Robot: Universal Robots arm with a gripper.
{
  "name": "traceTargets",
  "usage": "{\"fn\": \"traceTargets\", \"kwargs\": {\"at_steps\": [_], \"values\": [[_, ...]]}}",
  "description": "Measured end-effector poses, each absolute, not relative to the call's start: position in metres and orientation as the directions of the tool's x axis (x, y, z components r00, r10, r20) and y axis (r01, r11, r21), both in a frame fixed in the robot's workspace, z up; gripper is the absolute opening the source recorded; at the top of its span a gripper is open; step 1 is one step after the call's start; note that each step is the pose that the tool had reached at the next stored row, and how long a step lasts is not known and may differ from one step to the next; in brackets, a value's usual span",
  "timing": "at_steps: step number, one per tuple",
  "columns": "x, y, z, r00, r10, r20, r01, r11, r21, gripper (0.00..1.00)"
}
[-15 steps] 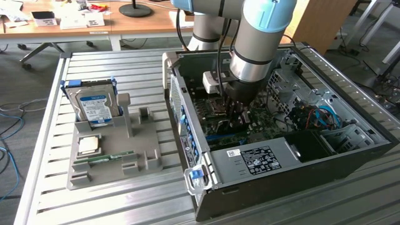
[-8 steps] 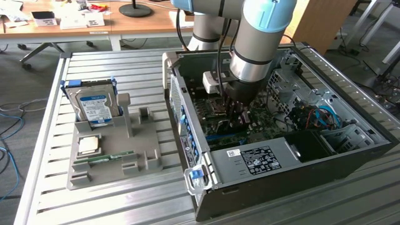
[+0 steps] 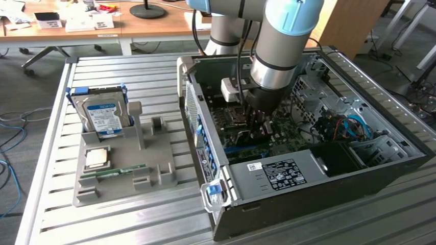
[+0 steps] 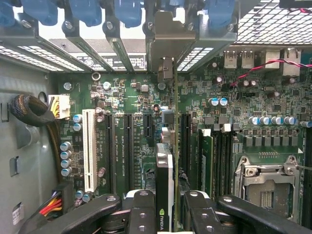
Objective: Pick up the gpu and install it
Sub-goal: 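Insert the gpu into the slot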
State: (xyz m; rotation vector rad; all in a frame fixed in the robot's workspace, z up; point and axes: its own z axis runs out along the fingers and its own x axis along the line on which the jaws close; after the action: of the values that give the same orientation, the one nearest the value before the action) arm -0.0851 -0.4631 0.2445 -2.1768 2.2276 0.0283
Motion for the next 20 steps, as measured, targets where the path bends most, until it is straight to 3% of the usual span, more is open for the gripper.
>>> {"fn": "traceTargets", "kwargs": {"at_steps": [20], "values": [[-0.0866, -0.4632, 0.2463, -0.023, -0.999, -0.031, -1.0, 0.023, -0.006, 0.27]]}}
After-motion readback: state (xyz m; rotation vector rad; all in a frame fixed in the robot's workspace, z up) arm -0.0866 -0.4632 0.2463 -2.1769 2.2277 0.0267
